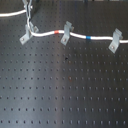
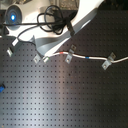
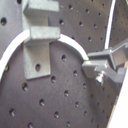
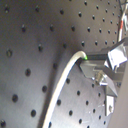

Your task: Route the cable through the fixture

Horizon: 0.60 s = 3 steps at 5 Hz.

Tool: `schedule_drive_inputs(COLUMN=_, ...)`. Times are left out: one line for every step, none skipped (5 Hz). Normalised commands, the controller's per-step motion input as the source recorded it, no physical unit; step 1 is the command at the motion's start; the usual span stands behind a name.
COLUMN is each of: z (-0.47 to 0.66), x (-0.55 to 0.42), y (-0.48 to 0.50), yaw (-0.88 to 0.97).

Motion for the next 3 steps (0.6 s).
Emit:
schedule_drive_inputs(z=0.00, x=0.125, y=0.093, yaw=-0.95)
schedule_drive_inputs(z=-0.05, x=0.243, y=0.149, yaw=-0.82)
schedule_drive_inputs(z=-0.02, x=0.235, y=0.196, yaw=-0.80)
